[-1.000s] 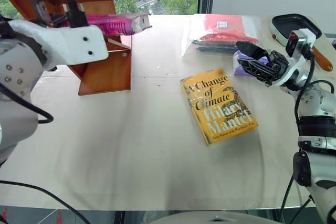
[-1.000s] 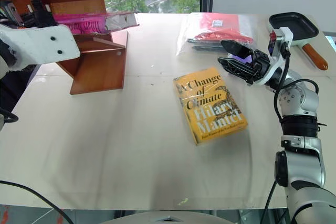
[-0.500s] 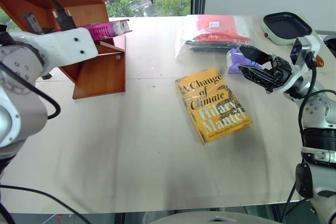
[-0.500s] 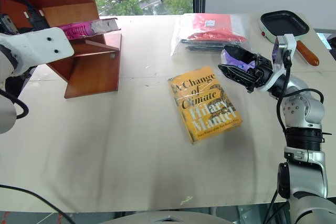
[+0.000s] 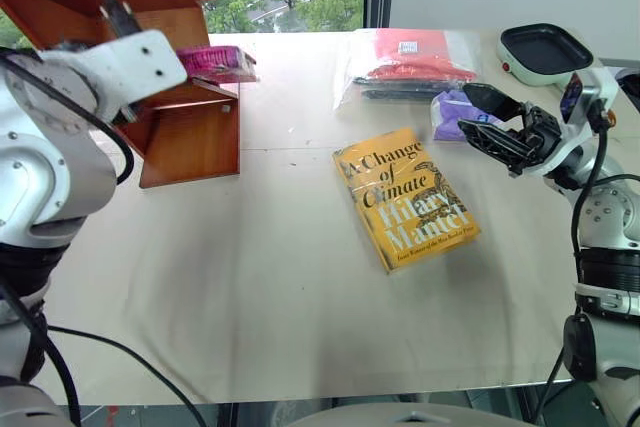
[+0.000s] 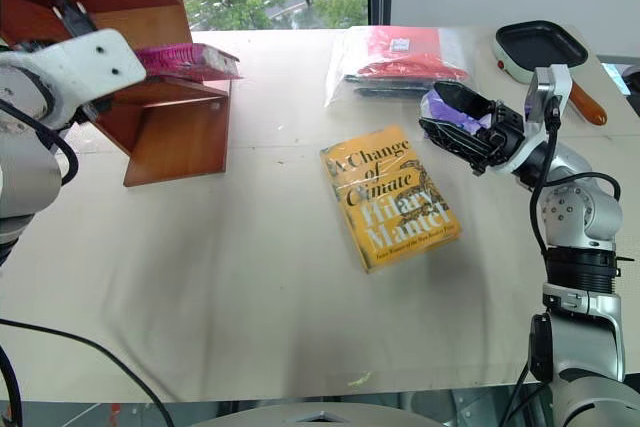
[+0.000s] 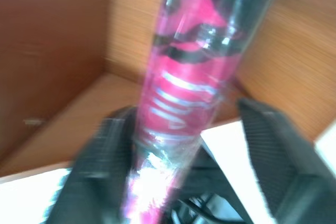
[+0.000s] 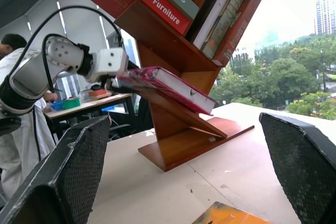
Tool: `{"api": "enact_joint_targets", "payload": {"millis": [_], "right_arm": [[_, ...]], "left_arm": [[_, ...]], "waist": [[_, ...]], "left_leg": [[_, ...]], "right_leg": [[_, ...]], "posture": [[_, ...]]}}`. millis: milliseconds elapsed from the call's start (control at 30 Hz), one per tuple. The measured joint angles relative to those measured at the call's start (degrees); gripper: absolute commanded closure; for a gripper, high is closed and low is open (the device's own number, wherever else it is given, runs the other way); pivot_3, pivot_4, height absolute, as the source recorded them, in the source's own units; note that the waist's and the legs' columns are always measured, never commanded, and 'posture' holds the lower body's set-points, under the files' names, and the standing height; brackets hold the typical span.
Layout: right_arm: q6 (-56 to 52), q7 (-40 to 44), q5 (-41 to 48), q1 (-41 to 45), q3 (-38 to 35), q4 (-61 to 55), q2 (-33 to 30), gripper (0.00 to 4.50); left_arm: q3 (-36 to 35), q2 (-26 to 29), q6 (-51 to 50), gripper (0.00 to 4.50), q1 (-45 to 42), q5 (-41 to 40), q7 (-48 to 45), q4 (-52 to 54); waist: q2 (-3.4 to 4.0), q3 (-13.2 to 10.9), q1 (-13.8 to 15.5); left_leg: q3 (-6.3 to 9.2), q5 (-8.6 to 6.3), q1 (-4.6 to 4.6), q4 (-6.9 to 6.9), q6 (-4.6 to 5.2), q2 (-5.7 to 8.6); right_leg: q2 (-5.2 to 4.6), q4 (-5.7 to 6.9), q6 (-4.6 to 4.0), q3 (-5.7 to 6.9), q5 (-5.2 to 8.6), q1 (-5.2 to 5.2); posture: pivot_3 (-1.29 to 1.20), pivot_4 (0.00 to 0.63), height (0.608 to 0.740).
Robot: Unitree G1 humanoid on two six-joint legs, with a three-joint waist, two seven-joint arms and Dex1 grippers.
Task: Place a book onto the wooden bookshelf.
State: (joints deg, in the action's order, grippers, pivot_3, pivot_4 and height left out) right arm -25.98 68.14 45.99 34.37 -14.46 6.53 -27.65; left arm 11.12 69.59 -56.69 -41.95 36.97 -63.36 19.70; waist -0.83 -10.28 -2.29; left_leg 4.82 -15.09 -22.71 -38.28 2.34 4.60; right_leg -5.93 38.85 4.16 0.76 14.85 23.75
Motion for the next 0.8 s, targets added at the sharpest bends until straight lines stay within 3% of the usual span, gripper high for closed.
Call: {"api": "enact_joint_targets", "payload": {"millis": [200, 567, 733, 800], "right_arm": [[0.0, -0.1, 0.0, -0.2, -0.1, 0.0, -0.1, 0.0], [0.8, 0.8, -0.4, 1.5, 0.1, 2.4, -0.1, 0.0], [1.9, 2.7, -1.3, 3.3, 0.2, 6.2, -1.1, 0.0], [2.3, 3.5, -1.7, 3.9, 0.0, 8.0, -2.1, 0.0]], "left_arm": [[-2.0, 3.2, -0.7, 0.11, 2.3, -0.7, -0.1, 0.1], [-7.7, 3.5, -1.7, 0.11, 3.8, -1.2, 4.7, 3.3], [-16.6, -0.7, -9.8, 0.11, 8.5, -3.5, 5.0, 14.1], [-20.9, -5.9, -12.5, 0.11, 7.9, -5.9, 5.9, 17.5]], "waist": [[-0.01, 0.0, 0.2], [-0.04, 0.0, 0.2], [-0.04, 0.0, 0.1], [-0.04, 0.0, 0.3]], "left_leg": [[0.0, 0.0, -0.03, -0.01, 0.0, 0.02], [0.01, 0.0, -0.04, -0.01, 0.0, 0.02], [-0.01, 0.0, -0.07, -0.02, 0.0, 0.02], [0.03, 0.0, -0.06, -0.04, -0.01, 0.01]], "right_leg": [[-0.03, -0.01, 0.0, -0.01, 0.0, 0.01], [-0.03, -0.01, 0.0, -0.01, 0.0, 0.02], [-0.04, -0.03, 0.0, -0.05, 0.0, 0.04], [-0.04, -0.01, 0.0, -0.02, 0.0, 0.02]], "posture": [[0.0, 0.15, 0.74], [0.0, 0.15, 0.74], [0.0, 0.15, 0.74], [0.0, 0.15, 0.74]]}}
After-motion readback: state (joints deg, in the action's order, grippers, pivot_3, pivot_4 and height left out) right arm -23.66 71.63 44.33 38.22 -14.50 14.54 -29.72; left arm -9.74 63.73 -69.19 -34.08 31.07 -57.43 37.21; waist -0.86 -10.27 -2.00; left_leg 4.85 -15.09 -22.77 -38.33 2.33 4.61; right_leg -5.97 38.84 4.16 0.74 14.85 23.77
